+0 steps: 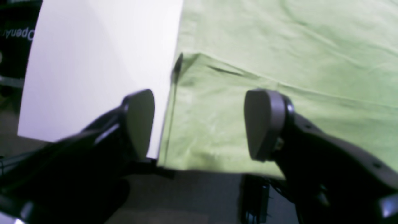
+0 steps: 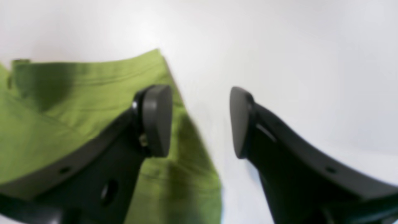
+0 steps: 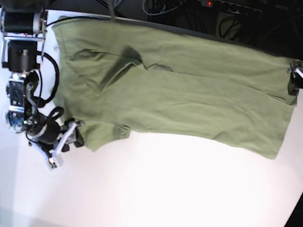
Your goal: Fold the T-shirt properly
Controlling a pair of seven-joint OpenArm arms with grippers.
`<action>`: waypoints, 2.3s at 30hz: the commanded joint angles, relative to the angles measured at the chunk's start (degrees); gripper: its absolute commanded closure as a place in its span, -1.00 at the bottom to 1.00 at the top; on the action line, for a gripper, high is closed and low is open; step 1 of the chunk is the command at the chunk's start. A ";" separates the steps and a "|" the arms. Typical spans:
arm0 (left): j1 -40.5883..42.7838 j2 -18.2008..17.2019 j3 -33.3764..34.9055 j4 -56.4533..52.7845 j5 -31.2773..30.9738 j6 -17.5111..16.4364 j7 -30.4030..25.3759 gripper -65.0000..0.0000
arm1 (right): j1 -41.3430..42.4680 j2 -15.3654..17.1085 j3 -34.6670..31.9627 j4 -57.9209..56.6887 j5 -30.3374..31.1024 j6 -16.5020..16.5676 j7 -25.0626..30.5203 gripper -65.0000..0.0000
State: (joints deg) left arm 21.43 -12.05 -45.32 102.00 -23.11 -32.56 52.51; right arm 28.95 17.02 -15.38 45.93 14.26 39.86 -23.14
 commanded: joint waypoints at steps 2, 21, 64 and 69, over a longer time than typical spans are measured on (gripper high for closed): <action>-0.02 -0.83 -0.35 0.82 -0.67 0.16 -1.13 -0.32 | 2.92 -0.62 -1.63 -1.32 0.90 0.14 2.52 0.07; -0.38 -0.74 -0.35 0.82 -0.67 0.16 -1.13 -0.32 | 2.74 -3.43 -2.07 -2.64 0.82 0.14 3.31 0.83; -40.73 -6.98 13.63 -46.74 10.59 0.25 -15.54 -0.72 | 1.60 -2.29 -2.25 -2.64 0.82 0.14 2.96 0.96; -41.34 -6.98 13.63 -49.12 11.20 0.25 -17.13 -0.72 | 1.60 -1.32 -2.25 -2.64 0.82 0.14 2.96 0.96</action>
State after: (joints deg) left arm -18.41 -17.93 -31.59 51.99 -11.25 -31.92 36.62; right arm 28.84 14.94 -17.87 42.46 14.41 39.66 -21.12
